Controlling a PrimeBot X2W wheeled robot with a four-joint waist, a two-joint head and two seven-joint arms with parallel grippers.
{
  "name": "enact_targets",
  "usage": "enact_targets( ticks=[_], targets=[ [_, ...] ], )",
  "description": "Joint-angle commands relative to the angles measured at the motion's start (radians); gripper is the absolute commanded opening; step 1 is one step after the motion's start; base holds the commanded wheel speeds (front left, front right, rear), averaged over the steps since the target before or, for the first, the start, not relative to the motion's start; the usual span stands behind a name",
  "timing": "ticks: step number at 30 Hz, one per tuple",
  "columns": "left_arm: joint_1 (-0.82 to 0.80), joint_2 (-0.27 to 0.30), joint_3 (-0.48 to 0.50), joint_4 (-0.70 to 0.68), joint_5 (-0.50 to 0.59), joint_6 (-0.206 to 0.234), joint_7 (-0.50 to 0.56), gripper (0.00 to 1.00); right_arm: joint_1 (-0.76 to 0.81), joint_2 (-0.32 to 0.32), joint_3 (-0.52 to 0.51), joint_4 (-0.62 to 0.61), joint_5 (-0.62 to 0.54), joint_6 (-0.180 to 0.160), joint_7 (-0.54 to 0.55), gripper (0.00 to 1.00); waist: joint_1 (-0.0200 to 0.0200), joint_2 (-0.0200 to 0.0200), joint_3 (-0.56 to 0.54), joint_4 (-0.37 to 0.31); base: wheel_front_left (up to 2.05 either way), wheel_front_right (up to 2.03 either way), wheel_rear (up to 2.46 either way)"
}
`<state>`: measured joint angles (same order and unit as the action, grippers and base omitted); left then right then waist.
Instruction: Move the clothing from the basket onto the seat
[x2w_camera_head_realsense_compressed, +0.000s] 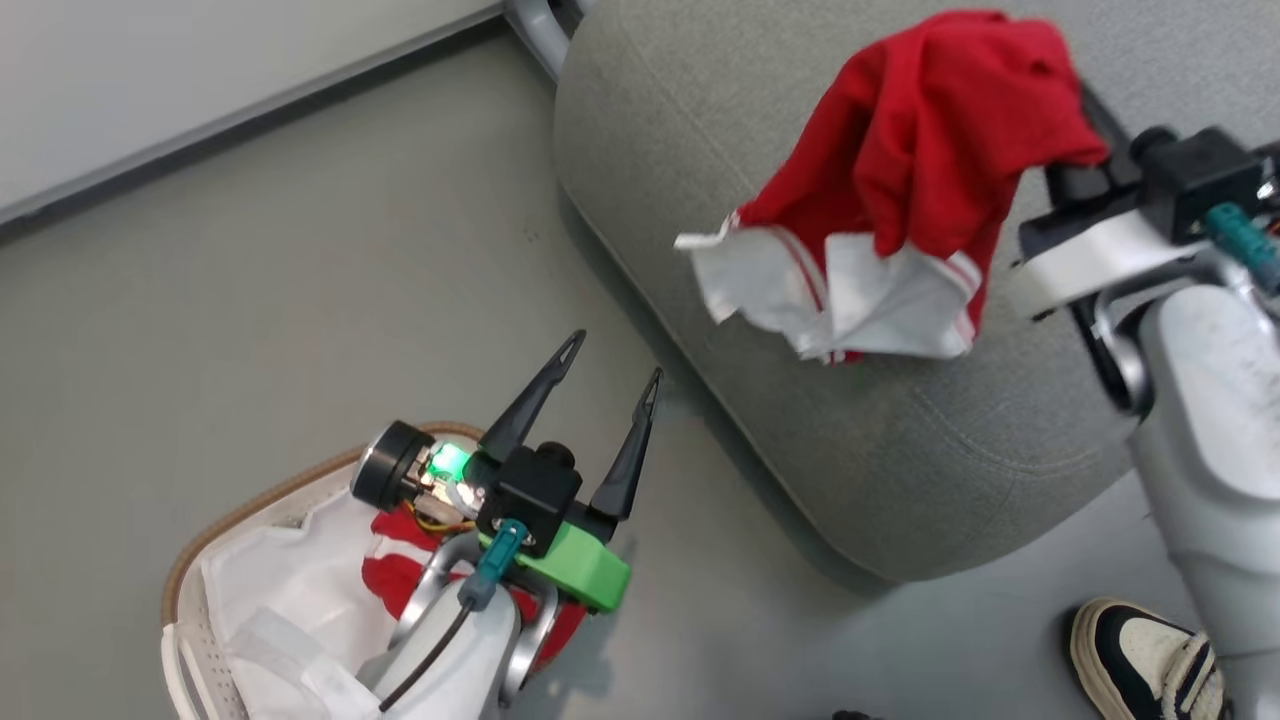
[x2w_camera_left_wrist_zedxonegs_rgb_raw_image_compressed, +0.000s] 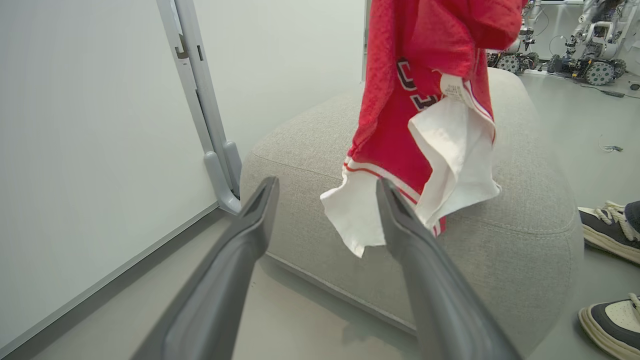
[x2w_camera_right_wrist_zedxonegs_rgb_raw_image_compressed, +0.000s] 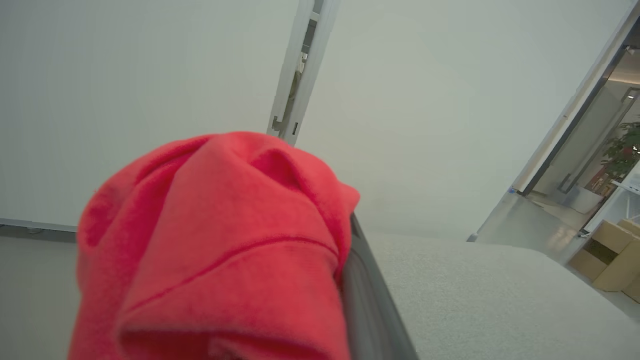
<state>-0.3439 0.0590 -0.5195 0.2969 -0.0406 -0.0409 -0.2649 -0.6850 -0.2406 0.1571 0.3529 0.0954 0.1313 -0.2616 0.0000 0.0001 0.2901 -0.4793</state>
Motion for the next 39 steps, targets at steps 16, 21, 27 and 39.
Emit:
enact_targets(
  ticks=[16, 21, 27, 39],
  targets=[
    [-0.136, 0.022, -0.024, -0.023, 0.038, -0.029, 0.001, 1.0, -0.344, -0.174, -0.218, 0.236, -0.147, -0.001, -0.005, 0.0, 0.0, -0.0001, 0.308, 0.211, 0.0, 0.0, 0.0],
    [-0.157, 0.029, -0.026, -0.023, 0.042, -0.026, 0.001, 1.0, -0.336, -0.169, -0.352, 0.367, -0.213, -0.001, -0.005, 0.0, 0.0, -0.0001, 0.359, 0.247, 0.0, 0.0, 0.0],
    [-0.174, 0.037, -0.028, -0.018, 0.039, -0.022, 0.001, 1.0, -0.276, -0.138, -0.535, 0.494, -0.316, -0.001, -0.004, 0.39, 0.0, -0.0001, 0.392, 0.277, 0.0, 0.0, 0.0],
    [-0.136, 0.025, -0.018, -0.015, 0.013, 0.0, 0.001, 1.0, -0.074, -0.03, -0.743, 0.466, -0.388, -0.001, -0.004, 1.0, 0.0, -0.0001, 0.31, 0.274, 0.0, 0.0, 0.0]
  ],
)
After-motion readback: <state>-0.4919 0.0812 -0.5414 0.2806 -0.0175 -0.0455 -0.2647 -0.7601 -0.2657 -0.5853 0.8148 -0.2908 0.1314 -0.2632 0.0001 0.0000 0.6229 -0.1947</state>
